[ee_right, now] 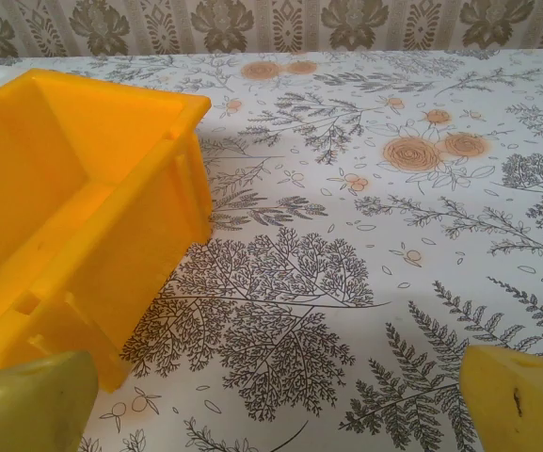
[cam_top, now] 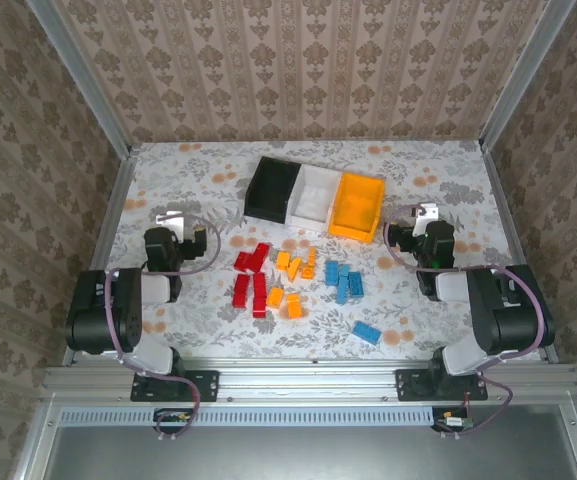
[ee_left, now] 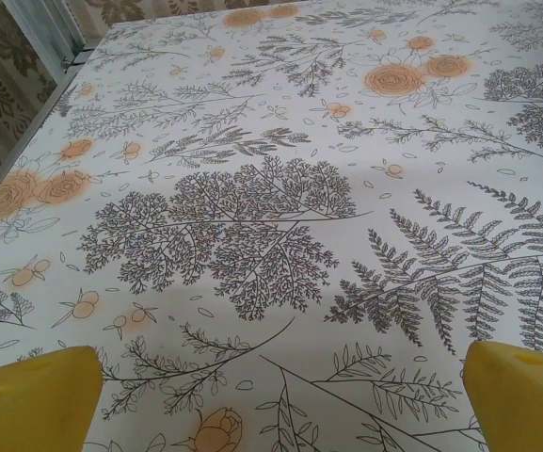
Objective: Sort the legos into containers by color
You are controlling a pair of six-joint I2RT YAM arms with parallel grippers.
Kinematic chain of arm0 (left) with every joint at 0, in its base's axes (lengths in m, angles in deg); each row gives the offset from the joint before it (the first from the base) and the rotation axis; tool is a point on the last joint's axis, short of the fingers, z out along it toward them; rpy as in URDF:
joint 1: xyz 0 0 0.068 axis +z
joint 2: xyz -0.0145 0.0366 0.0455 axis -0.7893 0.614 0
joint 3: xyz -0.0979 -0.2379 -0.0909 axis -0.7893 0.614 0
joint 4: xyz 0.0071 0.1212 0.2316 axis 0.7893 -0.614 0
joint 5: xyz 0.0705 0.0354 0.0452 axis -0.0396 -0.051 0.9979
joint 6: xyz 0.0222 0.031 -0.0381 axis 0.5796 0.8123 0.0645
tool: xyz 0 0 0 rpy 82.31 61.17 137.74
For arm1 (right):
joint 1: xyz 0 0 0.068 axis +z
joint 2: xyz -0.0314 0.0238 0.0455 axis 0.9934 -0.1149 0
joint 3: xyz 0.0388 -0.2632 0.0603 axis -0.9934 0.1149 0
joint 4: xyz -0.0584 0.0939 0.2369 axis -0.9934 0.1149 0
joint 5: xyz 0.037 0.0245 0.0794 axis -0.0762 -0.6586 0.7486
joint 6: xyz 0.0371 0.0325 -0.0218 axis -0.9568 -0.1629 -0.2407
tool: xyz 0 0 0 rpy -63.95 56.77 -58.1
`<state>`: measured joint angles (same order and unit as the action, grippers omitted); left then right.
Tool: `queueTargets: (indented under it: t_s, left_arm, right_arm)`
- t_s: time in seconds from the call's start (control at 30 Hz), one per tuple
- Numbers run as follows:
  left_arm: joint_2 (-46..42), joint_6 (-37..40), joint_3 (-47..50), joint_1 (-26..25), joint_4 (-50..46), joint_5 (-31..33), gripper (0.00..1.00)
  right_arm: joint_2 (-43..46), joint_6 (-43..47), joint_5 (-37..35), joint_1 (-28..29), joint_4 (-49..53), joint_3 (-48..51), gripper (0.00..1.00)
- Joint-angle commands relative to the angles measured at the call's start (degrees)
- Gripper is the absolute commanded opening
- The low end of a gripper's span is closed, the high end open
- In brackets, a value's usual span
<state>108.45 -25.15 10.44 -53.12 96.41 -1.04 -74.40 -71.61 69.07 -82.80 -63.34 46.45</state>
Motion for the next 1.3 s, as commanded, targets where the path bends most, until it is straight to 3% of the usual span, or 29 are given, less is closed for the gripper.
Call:
queueTargets:
  t_s: [0.0, 1.27]
  left_arm:
    - [0.01, -0.68, -0.81, 0.03, 2.35, 0.17, 1.00]
    - [-0.12, -0.55, -0.73, 0.03, 2.43, 0.17, 1.00]
  right_arm:
    - [0.02, 0.52, -0.97, 0.10, -1.15, 0.06, 1.00]
    - [0.23, -0.59, -3.09, -0.16, 0.55, -0.80, 1.00]
